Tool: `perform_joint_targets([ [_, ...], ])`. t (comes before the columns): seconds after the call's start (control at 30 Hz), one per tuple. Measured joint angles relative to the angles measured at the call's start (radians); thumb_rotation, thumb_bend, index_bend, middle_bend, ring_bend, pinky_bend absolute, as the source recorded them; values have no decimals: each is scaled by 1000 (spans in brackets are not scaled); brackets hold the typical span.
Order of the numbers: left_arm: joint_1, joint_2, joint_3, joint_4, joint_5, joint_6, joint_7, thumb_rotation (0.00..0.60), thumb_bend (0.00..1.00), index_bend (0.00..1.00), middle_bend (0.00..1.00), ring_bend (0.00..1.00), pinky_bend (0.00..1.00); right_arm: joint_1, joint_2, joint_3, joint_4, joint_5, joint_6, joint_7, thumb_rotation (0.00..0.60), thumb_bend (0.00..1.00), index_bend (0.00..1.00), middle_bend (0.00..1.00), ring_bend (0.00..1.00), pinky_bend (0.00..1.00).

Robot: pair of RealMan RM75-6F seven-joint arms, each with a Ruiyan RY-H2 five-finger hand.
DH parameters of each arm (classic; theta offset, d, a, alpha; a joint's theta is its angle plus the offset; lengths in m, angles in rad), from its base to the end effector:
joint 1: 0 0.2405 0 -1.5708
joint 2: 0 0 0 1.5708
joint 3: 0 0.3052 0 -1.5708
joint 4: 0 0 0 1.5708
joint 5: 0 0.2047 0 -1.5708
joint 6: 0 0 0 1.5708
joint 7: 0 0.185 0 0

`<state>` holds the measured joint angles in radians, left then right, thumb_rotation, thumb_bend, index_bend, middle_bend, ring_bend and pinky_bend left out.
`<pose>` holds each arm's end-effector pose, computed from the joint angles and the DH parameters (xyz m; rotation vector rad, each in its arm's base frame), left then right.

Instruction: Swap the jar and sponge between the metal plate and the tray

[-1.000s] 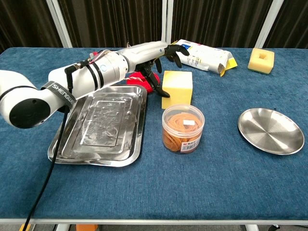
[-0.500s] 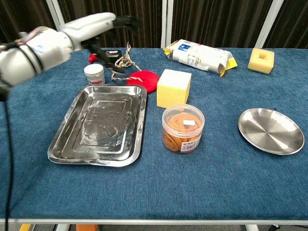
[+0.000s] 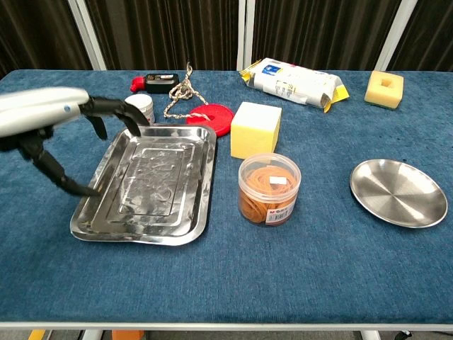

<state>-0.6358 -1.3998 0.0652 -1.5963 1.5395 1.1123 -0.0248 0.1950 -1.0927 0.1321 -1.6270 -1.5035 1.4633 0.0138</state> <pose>-0.1938 0.3254 -0.0004 -2.0760 -1.0122 -1.1158 -0.3143 -0.2777 0.2043 1.4136 -0.7915 1.0418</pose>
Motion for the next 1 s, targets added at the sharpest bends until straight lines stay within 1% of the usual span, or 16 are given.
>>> perform_joint_targets([
  [0.2,-34,-84,-7,47,97,-18,-12,600,4,197,233,142,333,3,3,4,-4,44,-32,-8,600,42,0,0,0,0],
  [0.37,-88,-154,-45,104,151,-29,2,600,6,190,225,142,327,4,-5,8,15,62,-42,9,600,42,0,0,0,0],
  [0.63,-170,-203,-89,152,179,-75,4,600,6,188,209,141,321,-2,-9,14,43,88,-49,35,600,42,0,0,0,0],
  [0.83,-239,-243,-95,190,246,-94,4,600,6,188,209,139,314,-2,-10,21,58,105,-59,58,600,46,0,0,0,0],
  [1.0,-303,-275,-100,244,264,-135,-28,600,7,188,209,131,313,-6,-10,22,69,105,-56,79,600,50,0,0,0,0],
])
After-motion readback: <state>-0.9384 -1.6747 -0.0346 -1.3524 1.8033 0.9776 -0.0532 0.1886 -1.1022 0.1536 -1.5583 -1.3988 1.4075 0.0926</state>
